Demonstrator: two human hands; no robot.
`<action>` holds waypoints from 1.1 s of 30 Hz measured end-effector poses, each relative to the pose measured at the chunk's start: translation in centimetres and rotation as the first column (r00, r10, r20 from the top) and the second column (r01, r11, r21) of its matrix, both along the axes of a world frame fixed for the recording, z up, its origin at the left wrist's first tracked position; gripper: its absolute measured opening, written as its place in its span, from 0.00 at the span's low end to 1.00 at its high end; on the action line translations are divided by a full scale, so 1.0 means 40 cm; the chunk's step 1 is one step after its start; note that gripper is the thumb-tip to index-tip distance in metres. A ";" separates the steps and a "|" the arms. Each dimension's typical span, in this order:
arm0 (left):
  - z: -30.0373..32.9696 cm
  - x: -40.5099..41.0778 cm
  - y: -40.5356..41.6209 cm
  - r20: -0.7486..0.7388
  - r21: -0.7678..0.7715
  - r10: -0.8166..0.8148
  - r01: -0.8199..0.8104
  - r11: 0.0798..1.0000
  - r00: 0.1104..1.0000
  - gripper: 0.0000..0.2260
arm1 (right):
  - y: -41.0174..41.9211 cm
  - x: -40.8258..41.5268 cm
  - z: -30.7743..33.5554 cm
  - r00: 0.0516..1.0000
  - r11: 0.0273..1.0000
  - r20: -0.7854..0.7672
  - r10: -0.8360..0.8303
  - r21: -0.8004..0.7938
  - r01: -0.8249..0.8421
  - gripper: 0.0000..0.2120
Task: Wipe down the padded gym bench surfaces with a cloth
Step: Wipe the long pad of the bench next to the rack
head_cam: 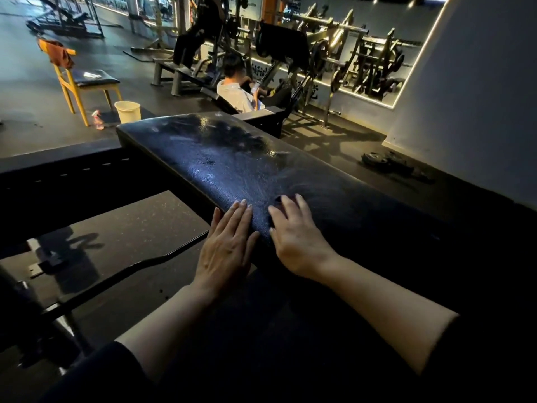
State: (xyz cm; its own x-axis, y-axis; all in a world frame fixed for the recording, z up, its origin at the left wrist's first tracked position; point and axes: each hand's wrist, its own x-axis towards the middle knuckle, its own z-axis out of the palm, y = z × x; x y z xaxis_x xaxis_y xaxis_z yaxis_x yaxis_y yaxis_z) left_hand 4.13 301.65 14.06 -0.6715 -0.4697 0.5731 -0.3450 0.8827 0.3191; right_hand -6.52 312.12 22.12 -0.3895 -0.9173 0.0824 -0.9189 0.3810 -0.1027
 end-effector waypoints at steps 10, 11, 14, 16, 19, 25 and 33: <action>-0.003 0.004 0.001 -0.067 -0.003 0.013 -0.013 1.000 0.998 0.25 | 0.079 -0.070 0.033 0.972 0.978 0.236 -0.005 -0.200 0.054 0.27; 0.003 -0.001 0.008 -0.093 0.019 0.028 -0.027 0.999 0.995 0.25 | 0.111 -0.089 0.049 0.951 0.969 0.306 -0.050 -0.215 0.120 0.28; 0.042 -0.028 0.044 -0.182 0.035 0.015 -0.009 0.999 0.983 0.20 | 0.138 -0.118 0.084 0.847 0.879 0.515 -0.127 -0.338 0.337 0.24; 0.091 -0.053 0.077 -0.202 0.091 -0.061 0.081 0.993 0.978 0.17 | 0.136 -0.102 0.096 0.761 0.811 0.647 -0.059 -0.413 0.414 0.23; 0.170 -0.097 0.107 -0.234 0.476 -0.138 0.238 0.847 0.962 0.22 | 0.129 -0.074 0.094 0.659 0.794 0.745 0.104 -0.461 0.396 0.23; 0.213 -0.115 0.083 -0.468 0.750 -0.023 0.411 0.518 0.883 0.05 | 0.128 -0.069 0.128 0.622 0.682 0.766 0.164 -0.543 0.490 0.25; 0.217 -0.073 0.067 -0.259 0.723 0.159 0.082 0.686 0.953 0.11 | 0.125 -0.095 0.126 0.747 0.706 0.617 -0.245 -0.414 0.574 0.30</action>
